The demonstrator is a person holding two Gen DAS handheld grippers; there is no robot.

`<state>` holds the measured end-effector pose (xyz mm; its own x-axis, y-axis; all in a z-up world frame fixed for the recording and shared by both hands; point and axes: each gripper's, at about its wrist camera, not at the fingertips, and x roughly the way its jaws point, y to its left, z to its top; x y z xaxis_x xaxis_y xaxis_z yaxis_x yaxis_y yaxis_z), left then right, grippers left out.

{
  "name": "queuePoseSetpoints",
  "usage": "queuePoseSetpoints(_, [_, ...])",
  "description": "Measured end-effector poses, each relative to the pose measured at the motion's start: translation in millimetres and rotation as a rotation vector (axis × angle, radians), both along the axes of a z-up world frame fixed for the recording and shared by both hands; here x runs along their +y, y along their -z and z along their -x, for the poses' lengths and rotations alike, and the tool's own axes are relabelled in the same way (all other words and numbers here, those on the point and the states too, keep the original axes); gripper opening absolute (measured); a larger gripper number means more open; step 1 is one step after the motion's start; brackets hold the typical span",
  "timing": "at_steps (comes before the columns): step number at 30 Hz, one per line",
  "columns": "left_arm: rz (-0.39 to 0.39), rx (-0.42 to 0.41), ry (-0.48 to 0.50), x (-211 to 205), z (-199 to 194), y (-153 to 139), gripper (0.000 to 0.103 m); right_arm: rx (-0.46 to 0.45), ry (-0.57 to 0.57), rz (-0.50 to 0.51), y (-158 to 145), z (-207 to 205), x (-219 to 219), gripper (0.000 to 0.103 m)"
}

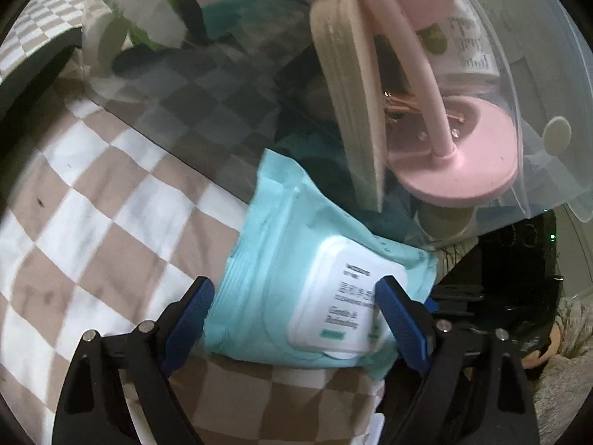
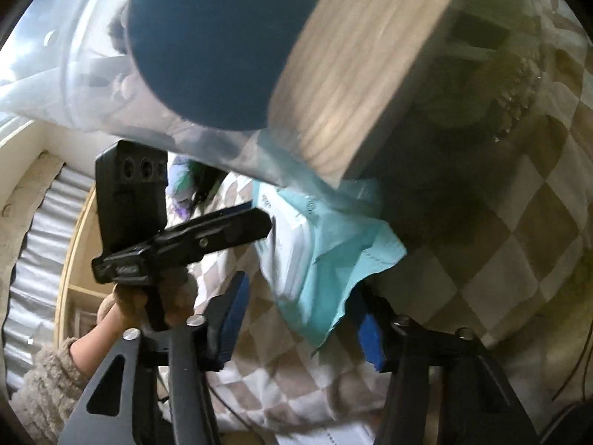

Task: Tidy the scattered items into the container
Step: 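Bring the right gripper to the wipes pack held by the left gripper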

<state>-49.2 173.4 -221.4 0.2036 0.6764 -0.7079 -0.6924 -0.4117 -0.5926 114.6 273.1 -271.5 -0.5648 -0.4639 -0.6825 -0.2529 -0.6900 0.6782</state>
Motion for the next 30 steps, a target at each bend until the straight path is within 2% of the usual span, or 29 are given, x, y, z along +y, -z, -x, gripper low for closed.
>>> queuePoseSetpoints(1, [-0.001, -0.005, 0.000, -1.0, -3.4, -0.7, 0.088, -0.016, 0.008, -0.021, 1.7, 0.0, 1.7, 0.037])
queuePoseSetpoints(5, [-0.016, -0.045, -0.046, -10.9, -11.4, -6.3, 0.078, -0.010, 0.005, -0.025, 1.3, -0.7, 5.4, 0.037])
queuePoseSetpoints(7, [-0.020, -0.063, -0.070, -15.8, -15.7, -9.2, 0.077, 0.000, -0.008, -0.048, -2.3, -0.9, 4.6, 0.035])
queuePoseSetpoints(11, [0.015, -0.033, -0.083, -22.0, -32.7, -12.8, 0.076, 0.011, -0.032, -0.070, -7.6, -2.5, 4.6, 0.034])
queuePoseSetpoints(15, [0.027, -0.029, -0.074, -27.9, -41.1, -15.4, 0.075, 0.012, -0.039, -0.045, -10.4, -7.2, 9.6, 0.032])
queuePoseSetpoints(18, [0.057, 0.008, -0.080, -29.6, -39.8, -15.0, 0.083, -0.004, -0.008, 0.000, -8.2, -13.5, 21.8, 0.032])
queuePoseSetpoints(22, [0.033, -0.060, -0.075, -27.7, -36.3, -7.0, 0.090, -0.017, 0.017, 0.031, -2.5, -15.0, 30.9, 0.032])
queuePoseSetpoints(24, [0.031, -0.058, -0.052, -23.7, -40.0, -5.8, 0.090, -0.012, 0.023, 0.050, -0.4, -14.4, 34.5, 0.032])
queuePoseSetpoints(28, [0.002, -0.126, -0.052, -24.2, -45.9, -3.2, 0.090, -0.021, 0.069, 0.160, 14.7, -12.5, 49.5, 0.032])
queuePoseSetpoints(30, [-0.008, -0.134, -0.069, -27.8, -53.1, -4.2, 0.090, -0.014, 0.069, 0.161, 16.0, -11.6, 53.1, 0.032])
